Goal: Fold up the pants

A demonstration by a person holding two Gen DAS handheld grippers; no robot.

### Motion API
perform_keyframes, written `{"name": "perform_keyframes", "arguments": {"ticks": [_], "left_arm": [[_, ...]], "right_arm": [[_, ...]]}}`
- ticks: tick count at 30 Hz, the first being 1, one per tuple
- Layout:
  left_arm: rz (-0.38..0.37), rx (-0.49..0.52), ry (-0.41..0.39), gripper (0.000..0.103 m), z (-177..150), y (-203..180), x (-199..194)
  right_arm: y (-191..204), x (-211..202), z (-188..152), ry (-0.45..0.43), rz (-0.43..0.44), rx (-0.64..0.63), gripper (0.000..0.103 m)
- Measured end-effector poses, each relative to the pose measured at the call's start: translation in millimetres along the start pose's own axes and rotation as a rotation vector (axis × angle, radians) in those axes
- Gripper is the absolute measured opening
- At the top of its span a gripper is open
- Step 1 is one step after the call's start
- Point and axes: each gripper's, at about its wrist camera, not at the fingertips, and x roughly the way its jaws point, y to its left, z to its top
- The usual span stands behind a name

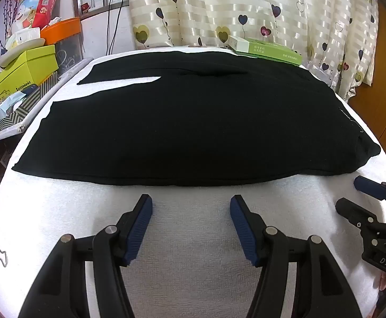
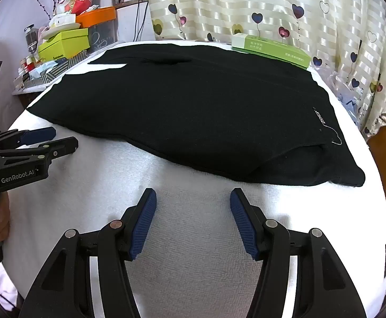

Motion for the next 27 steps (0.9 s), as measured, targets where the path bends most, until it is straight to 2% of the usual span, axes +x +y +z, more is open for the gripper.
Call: {"name": "perform_keyframes", "arguments": {"ticks": [27], "left_arm": [[0.009, 0.008, 0.000, 0.064, 0.6, 0.4, 1.0]], "right_arm": [[0.0, -0.6, -0.1, -0.002, -0.001, 0.000, 0.059]]}}
